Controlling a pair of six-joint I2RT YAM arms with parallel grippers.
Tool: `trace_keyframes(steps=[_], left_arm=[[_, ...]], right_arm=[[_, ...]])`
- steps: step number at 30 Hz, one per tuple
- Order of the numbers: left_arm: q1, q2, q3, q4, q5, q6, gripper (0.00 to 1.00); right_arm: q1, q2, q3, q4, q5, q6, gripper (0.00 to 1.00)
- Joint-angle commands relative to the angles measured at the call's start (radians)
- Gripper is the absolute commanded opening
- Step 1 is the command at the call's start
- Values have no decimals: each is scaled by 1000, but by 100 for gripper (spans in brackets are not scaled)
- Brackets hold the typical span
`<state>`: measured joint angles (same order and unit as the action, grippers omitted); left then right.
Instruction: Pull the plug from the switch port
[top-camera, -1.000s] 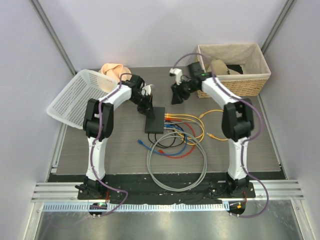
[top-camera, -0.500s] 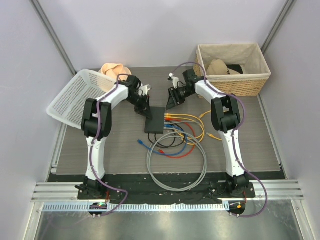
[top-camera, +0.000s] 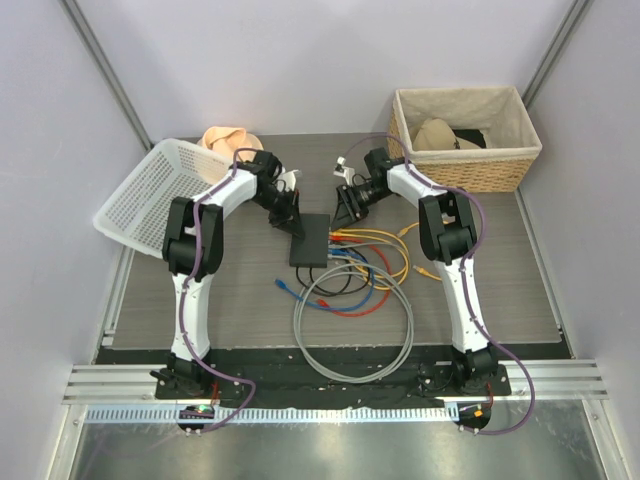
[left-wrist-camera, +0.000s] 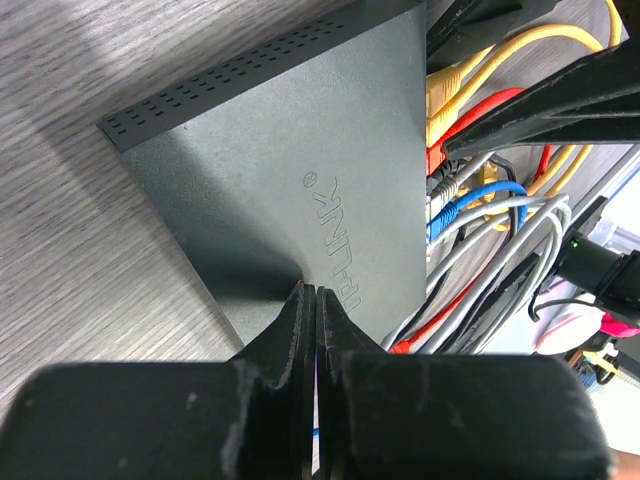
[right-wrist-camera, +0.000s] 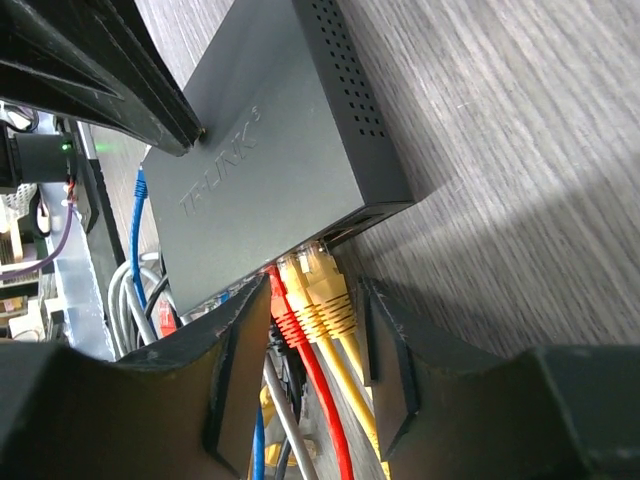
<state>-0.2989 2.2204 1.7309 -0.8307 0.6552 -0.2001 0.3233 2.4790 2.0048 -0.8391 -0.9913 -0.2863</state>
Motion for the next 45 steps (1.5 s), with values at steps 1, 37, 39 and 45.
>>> trace_keyframes(steps=[1,37,39,45], left_arm=[[0,13,-50,-41,-138,57,0],[-32,18,-53,-33,-144,59,0],[-32,18,-51,-33,-146,60,0],[-39,21,-54,-30,-147,60,0]], right_arm=[[3,43,31,-43,-6,-11,47],[37,55,-8,74,212,226,30],[42,51,-17,74,246,223,26],[46,38,-24,49,279,177,2]])
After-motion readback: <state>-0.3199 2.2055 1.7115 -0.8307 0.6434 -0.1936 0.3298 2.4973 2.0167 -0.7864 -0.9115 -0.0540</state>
